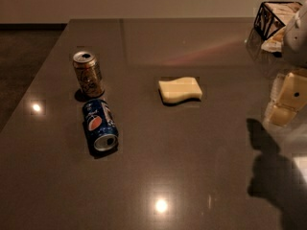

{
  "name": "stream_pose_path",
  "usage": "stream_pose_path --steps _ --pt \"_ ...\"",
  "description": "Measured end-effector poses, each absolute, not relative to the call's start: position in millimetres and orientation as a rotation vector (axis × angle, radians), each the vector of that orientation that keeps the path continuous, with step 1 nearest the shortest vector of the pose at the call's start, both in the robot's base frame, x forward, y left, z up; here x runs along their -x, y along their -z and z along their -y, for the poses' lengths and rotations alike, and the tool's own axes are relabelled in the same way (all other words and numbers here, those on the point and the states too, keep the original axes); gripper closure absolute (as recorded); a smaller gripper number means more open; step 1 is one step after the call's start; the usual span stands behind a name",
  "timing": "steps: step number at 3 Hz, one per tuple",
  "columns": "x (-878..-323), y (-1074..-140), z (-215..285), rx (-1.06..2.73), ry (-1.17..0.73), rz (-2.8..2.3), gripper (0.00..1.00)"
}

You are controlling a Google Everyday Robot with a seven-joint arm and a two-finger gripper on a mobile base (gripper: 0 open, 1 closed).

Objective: Place pepsi can upright

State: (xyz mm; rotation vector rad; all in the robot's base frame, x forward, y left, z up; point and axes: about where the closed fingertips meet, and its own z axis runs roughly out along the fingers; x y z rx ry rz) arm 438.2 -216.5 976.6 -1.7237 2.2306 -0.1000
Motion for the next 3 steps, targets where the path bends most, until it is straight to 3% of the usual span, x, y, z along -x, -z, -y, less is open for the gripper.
stream_pose_path --steps 2,3 --pt "-446.8 -977.0 203.6 1.770 0.092 -2.182 0.00" --pt "-460.5 -972.8 164.8 1.924 0.085 -2.018 0.00"
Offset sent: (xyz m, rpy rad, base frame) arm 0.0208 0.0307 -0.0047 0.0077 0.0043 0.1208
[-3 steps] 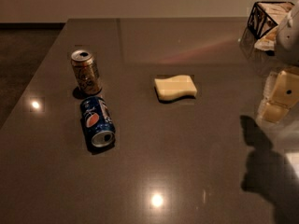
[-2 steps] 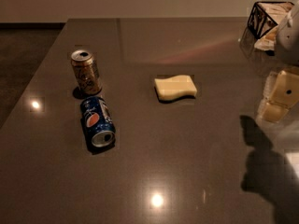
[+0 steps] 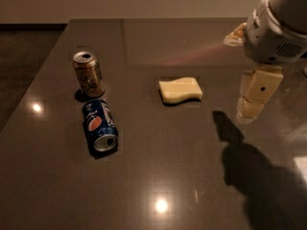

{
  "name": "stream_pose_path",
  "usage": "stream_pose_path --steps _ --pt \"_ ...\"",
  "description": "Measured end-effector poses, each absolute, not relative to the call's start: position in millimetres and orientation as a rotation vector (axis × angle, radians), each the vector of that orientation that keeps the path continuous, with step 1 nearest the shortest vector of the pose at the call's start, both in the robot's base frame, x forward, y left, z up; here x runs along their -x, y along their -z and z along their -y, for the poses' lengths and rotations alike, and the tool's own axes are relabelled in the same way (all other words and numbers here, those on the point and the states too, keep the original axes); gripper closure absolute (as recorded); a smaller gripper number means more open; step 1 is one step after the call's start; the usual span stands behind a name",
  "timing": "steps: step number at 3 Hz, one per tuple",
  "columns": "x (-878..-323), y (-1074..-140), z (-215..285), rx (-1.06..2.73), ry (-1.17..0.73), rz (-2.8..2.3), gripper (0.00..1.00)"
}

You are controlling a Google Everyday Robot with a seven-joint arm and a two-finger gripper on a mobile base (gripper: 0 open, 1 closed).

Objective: Place pepsi can upright

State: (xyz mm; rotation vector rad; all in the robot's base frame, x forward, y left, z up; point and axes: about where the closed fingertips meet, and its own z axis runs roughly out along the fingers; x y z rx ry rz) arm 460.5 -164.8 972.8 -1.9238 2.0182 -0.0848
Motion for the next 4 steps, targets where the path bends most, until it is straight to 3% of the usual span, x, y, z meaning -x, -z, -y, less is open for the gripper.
stream_pose_path --steps 2,4 --pt "-483.1 -956.2 81.9 2.336 0.091 -1.553 0.00" --pt "-472.1 -930.4 2.0 2.663 -0.045 -0.955 0.00"
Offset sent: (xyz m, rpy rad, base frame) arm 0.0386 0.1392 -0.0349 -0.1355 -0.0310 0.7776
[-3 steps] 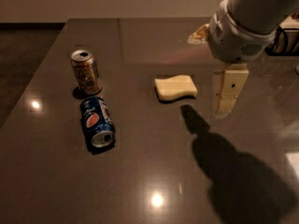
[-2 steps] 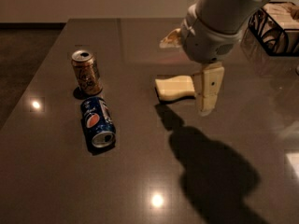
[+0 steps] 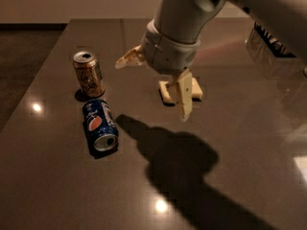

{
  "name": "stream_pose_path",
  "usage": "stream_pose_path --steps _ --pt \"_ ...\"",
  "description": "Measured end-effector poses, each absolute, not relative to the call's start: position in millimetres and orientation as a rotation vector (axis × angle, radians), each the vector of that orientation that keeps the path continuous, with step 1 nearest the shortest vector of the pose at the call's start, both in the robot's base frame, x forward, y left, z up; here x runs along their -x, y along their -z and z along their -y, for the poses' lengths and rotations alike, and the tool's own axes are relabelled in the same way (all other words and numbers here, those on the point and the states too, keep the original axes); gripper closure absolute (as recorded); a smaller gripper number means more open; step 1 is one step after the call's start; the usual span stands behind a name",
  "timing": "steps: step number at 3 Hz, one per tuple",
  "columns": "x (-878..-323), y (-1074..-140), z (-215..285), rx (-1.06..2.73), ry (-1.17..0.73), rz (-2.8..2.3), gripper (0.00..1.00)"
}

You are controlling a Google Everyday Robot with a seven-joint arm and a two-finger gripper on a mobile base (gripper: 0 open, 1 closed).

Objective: Place pepsi can upright

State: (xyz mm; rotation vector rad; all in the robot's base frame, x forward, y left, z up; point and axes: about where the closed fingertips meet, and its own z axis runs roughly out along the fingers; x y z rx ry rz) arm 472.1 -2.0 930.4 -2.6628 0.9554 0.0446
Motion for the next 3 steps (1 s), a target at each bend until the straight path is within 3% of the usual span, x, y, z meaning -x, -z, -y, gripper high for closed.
stream_pose_path --steps 3 --pt "-418.5 -893.0 -96.3 2.896 -0.094 -0.227 0.00"
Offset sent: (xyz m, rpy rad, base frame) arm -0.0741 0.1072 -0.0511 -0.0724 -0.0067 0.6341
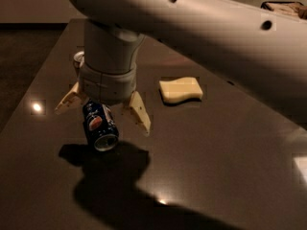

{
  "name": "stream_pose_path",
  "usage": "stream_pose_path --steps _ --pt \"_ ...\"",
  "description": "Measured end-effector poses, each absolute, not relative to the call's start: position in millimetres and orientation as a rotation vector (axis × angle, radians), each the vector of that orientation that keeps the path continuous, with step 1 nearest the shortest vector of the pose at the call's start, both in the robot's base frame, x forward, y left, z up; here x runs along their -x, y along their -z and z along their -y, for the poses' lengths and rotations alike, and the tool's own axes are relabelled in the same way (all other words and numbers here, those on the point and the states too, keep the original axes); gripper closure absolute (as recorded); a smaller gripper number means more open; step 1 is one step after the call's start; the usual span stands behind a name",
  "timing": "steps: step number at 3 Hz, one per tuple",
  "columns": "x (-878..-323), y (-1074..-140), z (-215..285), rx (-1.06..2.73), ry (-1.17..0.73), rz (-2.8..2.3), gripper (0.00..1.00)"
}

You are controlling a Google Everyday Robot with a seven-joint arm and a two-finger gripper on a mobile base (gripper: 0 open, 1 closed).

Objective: Place pepsi can upright

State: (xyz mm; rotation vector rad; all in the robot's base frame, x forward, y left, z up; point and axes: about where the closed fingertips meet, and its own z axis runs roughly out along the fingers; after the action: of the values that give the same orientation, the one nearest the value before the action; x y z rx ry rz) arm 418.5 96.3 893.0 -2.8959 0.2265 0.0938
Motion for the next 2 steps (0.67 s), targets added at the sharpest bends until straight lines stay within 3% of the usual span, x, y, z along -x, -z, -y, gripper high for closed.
stream_pose_path --steps 2 --pt "-435.9 -861.7 -125.9 2.995 -0.062 -0.090 0.00"
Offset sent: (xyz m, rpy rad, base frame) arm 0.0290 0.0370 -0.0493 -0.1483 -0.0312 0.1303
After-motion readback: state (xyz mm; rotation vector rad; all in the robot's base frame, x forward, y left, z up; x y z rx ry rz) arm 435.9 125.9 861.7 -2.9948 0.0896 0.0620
